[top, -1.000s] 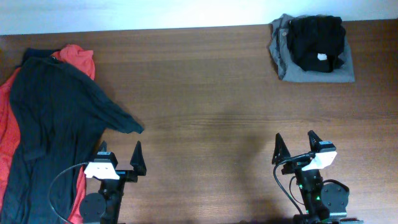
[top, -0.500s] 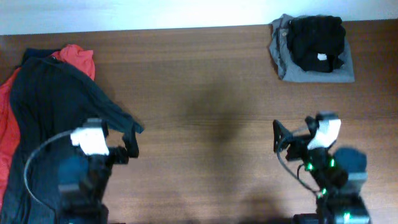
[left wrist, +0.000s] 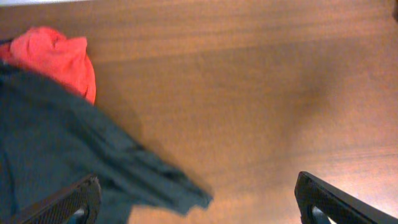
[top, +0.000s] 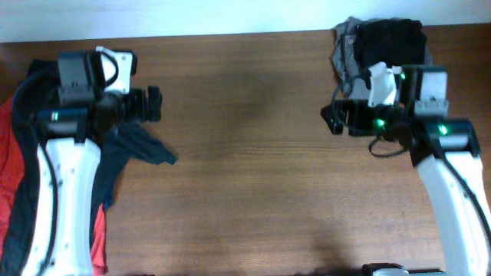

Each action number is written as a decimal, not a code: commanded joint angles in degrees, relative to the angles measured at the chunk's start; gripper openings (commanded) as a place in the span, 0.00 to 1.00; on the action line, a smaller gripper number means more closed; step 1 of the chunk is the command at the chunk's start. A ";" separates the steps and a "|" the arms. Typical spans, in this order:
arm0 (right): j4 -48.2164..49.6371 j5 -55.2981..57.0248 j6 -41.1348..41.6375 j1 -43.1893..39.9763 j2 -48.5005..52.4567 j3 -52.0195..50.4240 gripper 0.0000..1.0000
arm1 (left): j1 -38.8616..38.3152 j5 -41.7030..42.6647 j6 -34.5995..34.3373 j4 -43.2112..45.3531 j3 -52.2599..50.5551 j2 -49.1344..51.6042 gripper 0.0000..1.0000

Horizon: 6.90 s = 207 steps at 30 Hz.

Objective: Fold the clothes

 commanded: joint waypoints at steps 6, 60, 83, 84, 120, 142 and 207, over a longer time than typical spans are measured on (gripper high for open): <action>0.42 -5.73 -0.83 -0.35 7.10 1.57 0.99 | 2.62 -6.91 -2.16 4.15 2.16 10.16 0.98; -2.16 1.40 -3.85 2.27 7.65 1.46 0.99 | -3.52 -16.24 1.05 -3.13 1.95 39.06 0.17; -5.16 -0.17 -2.36 2.29 7.65 1.46 0.99 | -11.58 4.42 -12.79 2.82 44.30 39.04 0.01; -5.57 -0.57 -2.36 2.32 7.65 1.46 0.99 | -11.85 4.48 -14.29 5.16 44.89 39.04 0.01; 7.76 -3.43 -0.81 21.18 7.65 -1.11 0.99 | -12.48 6.16 -16.87 -2.47 85.81 38.27 0.01; 43.39 -0.02 15.15 45.11 24.61 -1.14 1.00 | -12.48 6.16 -16.85 -2.95 86.33 38.27 0.01; -17.53 1.42 -3.69 -18.08 -20.94 25.59 0.04 | 0.02 -2.60 -13.11 -28.41 86.33 8.33 0.01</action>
